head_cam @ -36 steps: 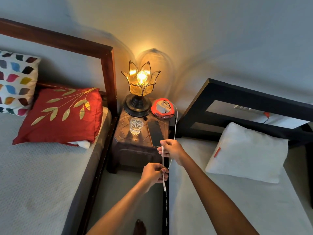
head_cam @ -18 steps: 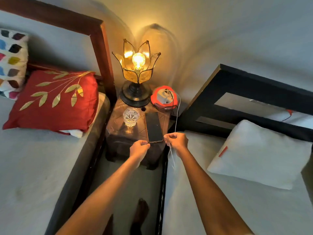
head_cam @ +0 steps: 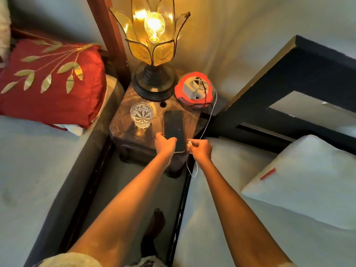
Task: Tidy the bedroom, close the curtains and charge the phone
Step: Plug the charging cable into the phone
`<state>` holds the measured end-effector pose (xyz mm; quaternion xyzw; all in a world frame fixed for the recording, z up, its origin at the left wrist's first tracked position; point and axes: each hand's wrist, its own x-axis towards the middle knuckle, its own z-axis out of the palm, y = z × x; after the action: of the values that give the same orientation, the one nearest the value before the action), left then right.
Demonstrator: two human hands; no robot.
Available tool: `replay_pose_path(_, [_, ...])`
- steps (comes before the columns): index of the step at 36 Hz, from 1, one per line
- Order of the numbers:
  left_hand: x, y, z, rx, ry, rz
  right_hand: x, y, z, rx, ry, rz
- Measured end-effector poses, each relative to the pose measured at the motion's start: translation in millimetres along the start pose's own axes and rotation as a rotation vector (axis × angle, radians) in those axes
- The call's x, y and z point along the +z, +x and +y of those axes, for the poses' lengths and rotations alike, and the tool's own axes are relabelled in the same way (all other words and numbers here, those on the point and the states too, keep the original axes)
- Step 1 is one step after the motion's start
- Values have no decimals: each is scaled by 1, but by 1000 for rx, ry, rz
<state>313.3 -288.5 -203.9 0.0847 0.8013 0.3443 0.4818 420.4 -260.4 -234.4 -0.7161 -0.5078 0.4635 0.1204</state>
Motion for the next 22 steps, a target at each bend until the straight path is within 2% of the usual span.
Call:
replay_pose_path(4, [7, 3, 5, -42, -53, 49, 5, 4, -1, 27, 45, -20])
replay_pose_path(8, [11, 15, 4, -91, -13, 61, 1, 3, 3, 2, 50, 28])
replay_pose_path(16, [26, 2, 19, -42, 3, -44, -13, 5, 15, 34, 132, -19])
replay_pose_path(22, [18, -12, 15, 13, -134, -127, -35, -14, 14, -76, 259, -70])
